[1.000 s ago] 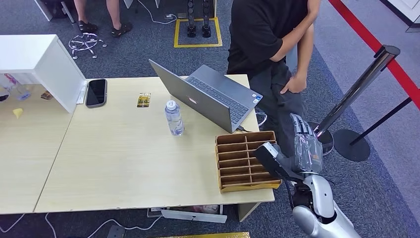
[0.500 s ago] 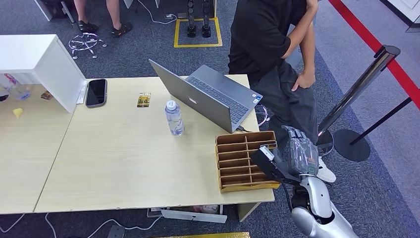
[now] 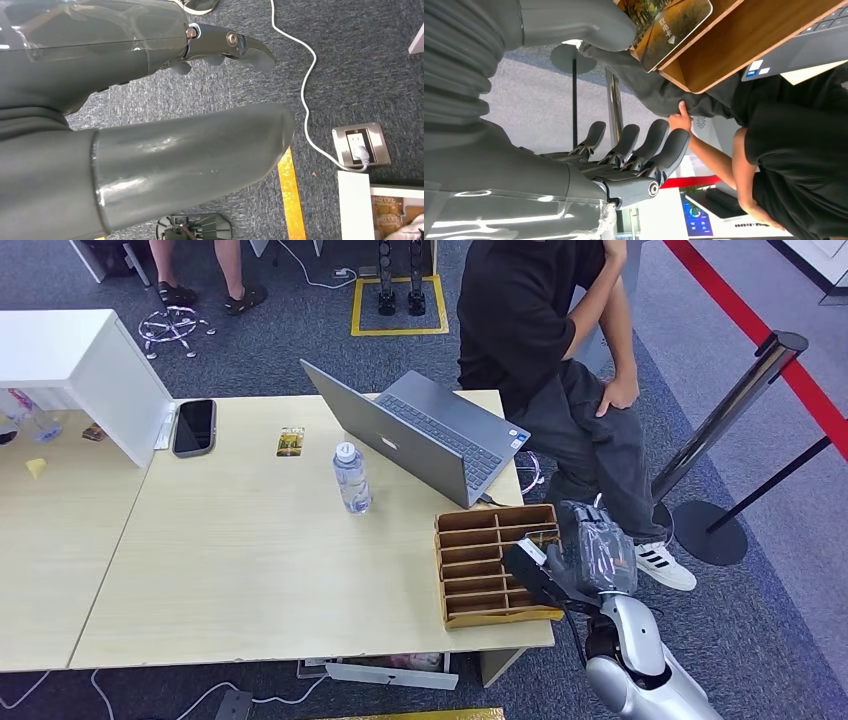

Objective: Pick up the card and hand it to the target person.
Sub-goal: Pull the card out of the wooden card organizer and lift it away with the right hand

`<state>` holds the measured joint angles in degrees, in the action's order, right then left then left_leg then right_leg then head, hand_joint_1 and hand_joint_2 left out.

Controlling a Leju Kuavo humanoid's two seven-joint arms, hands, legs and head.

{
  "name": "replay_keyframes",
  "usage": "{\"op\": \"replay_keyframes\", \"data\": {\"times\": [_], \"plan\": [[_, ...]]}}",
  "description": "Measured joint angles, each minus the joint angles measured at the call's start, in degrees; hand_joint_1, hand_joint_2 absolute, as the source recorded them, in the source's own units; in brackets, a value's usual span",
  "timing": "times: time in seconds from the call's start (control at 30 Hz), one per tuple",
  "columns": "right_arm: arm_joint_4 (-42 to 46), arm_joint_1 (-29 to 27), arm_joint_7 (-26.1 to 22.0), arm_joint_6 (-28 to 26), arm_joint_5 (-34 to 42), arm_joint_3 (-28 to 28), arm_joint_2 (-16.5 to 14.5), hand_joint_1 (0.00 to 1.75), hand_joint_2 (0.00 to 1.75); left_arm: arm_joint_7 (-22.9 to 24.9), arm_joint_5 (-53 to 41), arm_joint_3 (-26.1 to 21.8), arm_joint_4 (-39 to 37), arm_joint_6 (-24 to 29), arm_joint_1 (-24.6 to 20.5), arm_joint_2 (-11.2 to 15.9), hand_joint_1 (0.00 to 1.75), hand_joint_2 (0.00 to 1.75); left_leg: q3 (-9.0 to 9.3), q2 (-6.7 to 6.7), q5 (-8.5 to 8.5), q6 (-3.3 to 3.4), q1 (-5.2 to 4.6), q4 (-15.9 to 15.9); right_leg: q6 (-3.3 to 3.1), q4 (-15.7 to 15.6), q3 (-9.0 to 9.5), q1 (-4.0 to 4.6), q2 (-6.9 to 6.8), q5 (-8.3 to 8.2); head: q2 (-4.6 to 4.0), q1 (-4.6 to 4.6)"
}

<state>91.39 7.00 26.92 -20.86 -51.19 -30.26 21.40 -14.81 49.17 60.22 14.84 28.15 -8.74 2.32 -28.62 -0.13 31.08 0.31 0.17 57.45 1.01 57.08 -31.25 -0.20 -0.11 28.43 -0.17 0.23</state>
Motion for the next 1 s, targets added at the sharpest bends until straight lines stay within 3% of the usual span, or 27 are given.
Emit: {"op": "replay_keyframes", "data": {"times": [0.23, 0.47, 1.0], "plan": [[-0.82, 0.03, -0.09, 0.69, 0.04, -0.73, 0.00, 0.69, 1.75, 0.26, -0.45, 0.00, 0.00, 0.04, -0.04, -0.08, 0.00, 0.00, 0.00, 0.00, 0.00, 0.00, 0.00, 0.00, 0.00, 0.00, 0.00, 0.00, 0.00, 0.00, 0.00, 0.00], [-0.97, 0.04, -0.36, 1.06, 0.16, -0.84, 0.00, 0.87, 1.75, 0.34, -0.69, 0.00, 0.00, 0.09, -0.10, -0.24, 0.00, 0.00, 0.01, 0.00, 0.00, 0.00, 0.00, 0.00, 0.00, 0.00, 0.00, 0.00, 0.00, 0.00, 0.00, 0.01], [-1.13, 0.08, -0.44, 1.71, 0.37, -2.00, 0.00, 0.82, 1.75, 0.45, -0.93, 0.02, 0.00, 0.01, -0.17, -0.43, 0.00, 0.00, 0.01, 0.00, 0.00, 0.00, 0.00, 0.00, 0.00, 0.00, 0.00, 0.00, 0.00, 0.00, 0.00, 0.00]]}}
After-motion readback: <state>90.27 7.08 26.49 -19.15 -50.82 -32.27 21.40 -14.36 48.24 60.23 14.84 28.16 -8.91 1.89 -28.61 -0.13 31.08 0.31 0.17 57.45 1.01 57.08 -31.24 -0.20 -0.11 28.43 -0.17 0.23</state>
